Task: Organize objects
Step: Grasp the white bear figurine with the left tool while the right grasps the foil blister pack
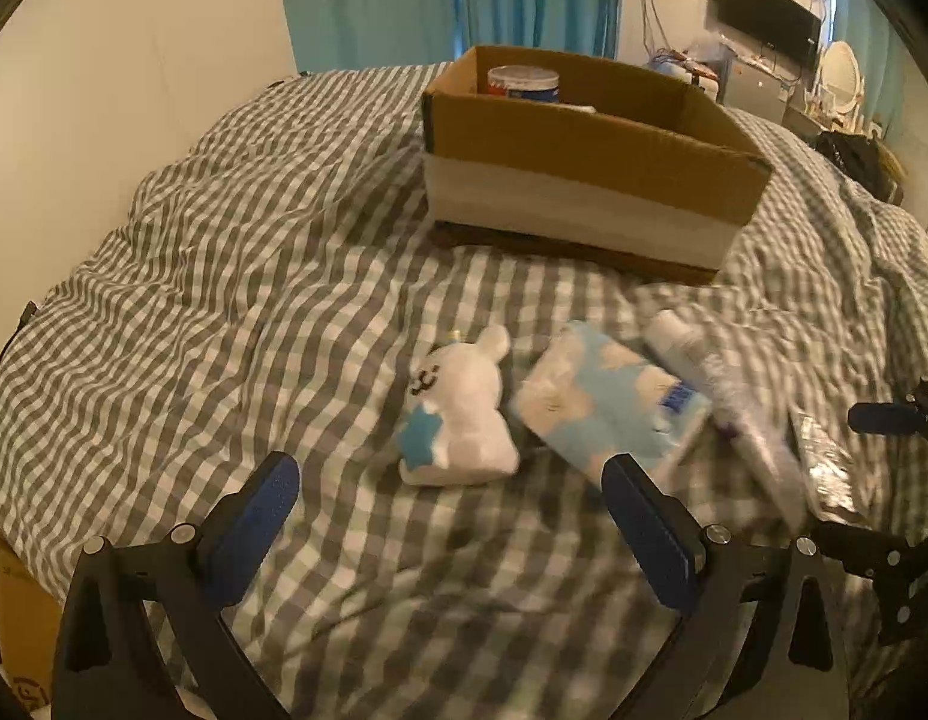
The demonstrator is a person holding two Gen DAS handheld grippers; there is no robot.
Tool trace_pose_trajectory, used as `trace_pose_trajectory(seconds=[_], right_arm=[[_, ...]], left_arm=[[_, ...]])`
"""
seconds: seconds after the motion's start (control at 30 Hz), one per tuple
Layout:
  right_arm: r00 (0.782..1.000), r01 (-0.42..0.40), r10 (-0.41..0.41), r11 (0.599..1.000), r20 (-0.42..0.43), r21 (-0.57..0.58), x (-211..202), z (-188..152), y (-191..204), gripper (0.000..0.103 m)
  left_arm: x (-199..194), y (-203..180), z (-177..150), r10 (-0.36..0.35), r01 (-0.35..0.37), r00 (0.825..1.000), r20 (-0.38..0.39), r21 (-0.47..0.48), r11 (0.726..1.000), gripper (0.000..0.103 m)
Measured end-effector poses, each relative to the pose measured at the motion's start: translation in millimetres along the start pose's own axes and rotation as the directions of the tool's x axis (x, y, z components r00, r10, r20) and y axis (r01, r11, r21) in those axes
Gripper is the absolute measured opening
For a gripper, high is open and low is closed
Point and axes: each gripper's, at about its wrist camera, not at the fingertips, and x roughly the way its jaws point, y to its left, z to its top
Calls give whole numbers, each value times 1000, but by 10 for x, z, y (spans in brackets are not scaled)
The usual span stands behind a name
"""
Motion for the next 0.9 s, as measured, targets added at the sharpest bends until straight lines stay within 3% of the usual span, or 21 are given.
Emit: trace_pose_trajectory(seconds=[0.3,0.5,0.67,0.73,0.9], right_arm=[[1000,-17,20,994,-22,112,312,162,-198,87],[1000,-27,28,982,-1,189,389,250,-352,78],[999,-41,39,972,12,231,430,280,-398,71],[999,-31,27,970,20,240,423,273,-379,71],[999,-13,4,968,35,251,369,264,-341,70]], left_arm=[[366,117,154,-5,5,1000,-7,36,999,103],[624,271,231,-97,95,995,-39,-38,995,103],[643,347,181,-173,170,984,-43,-65,983,84],[614,321,166,-197,195,980,-39,-46,980,69],[554,255,100,-223,224,973,-59,11,975,47]])
